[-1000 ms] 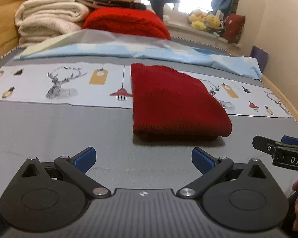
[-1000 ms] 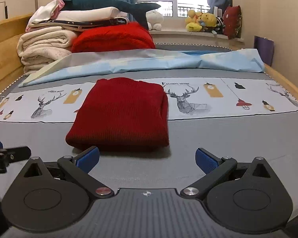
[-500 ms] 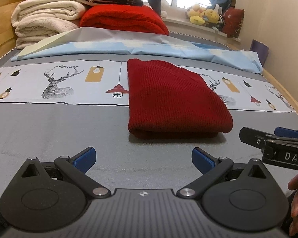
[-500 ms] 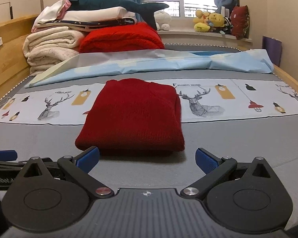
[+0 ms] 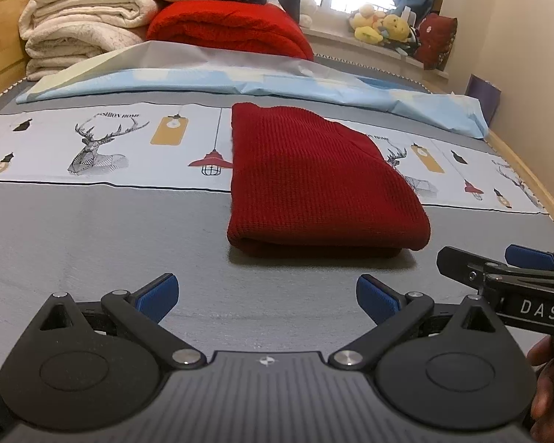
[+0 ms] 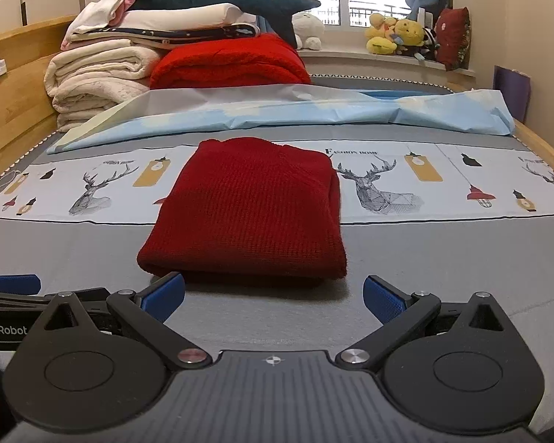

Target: Fold small clothes

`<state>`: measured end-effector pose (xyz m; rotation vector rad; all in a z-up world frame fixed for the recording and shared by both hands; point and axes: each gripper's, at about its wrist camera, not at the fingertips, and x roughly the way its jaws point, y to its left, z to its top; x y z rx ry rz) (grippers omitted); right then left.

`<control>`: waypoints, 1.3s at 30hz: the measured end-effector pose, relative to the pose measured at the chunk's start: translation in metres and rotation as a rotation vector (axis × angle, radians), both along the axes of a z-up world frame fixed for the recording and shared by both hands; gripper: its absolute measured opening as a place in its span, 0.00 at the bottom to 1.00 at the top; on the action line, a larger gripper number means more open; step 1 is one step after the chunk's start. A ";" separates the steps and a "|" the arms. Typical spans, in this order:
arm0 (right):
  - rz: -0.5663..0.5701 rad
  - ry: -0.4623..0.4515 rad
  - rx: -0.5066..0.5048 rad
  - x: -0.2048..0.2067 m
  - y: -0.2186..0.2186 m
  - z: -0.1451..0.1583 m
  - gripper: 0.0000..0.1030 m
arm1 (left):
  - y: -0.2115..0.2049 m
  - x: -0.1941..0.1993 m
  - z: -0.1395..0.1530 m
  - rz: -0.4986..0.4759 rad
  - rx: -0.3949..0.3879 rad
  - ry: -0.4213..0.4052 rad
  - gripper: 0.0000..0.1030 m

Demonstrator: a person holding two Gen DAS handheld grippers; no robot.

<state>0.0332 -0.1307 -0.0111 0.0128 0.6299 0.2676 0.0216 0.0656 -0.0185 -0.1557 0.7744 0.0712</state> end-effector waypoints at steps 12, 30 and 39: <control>-0.010 0.011 -0.001 0.001 -0.003 -0.002 0.99 | -0.001 0.001 -0.003 -0.005 0.004 0.005 0.99; 0.005 0.008 -0.008 0.001 -0.004 -0.003 0.99 | 0.001 -0.001 -0.002 -0.005 0.009 0.001 0.99; 0.005 0.009 -0.008 0.002 -0.004 -0.003 0.99 | 0.001 -0.001 -0.002 -0.005 0.009 0.002 0.99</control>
